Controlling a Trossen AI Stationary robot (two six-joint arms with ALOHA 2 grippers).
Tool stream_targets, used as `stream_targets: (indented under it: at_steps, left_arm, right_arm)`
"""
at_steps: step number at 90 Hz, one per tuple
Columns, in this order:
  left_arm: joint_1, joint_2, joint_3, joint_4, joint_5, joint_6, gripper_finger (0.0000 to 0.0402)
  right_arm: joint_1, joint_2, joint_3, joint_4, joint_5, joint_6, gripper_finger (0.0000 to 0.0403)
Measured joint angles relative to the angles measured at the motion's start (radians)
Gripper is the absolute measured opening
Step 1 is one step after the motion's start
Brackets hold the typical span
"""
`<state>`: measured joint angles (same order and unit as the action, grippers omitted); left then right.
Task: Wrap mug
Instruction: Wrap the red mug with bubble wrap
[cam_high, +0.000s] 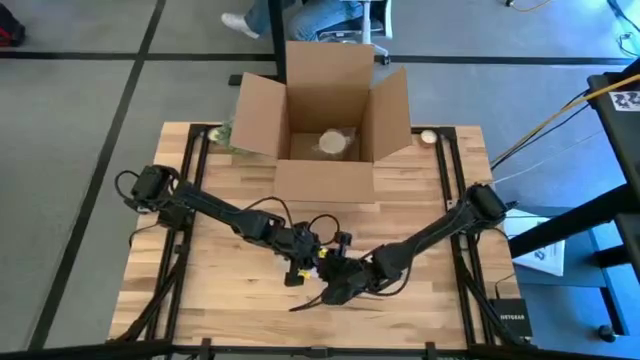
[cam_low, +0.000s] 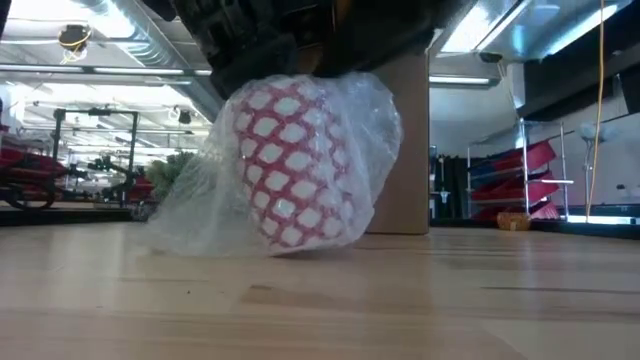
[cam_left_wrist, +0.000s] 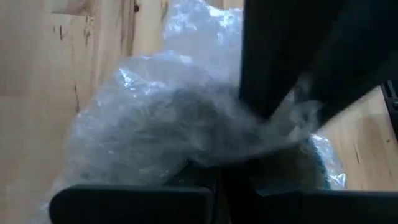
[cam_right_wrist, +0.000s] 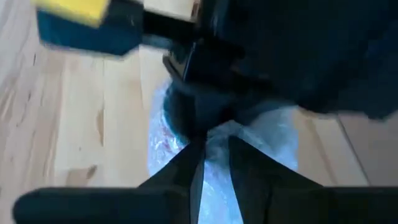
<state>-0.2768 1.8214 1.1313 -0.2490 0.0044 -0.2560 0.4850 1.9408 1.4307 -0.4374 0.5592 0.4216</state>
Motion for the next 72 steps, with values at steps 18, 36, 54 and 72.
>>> stream_targets:
  at_steps: [18, 36, 54, 72]
  left_arm:
    - [0.001, 0.000, 0.001, 0.004, -0.002, 0.000, 0.0001]
    - [-0.004, -0.053, 0.001, 0.005, -0.008, 0.001, 0.0001]
    - [-0.006, -0.125, -0.005, -0.029, -0.020, 0.000, 0.0001]
    - [-0.006, -0.178, -0.003, -0.011, -0.054, 0.002, 0.0001]
  right_arm:
    - [-0.021, 0.012, 0.000, 0.001, -0.026, 0.001, 0.0060]
    - [-0.022, 0.029, -0.001, -0.046, -0.074, 0.053, 0.0060]
    - [-0.023, 0.035, -0.003, -0.034, -0.071, 0.054, 0.0060]
    - [-0.022, 0.035, -0.004, -0.034, -0.074, 0.053, 0.0060]
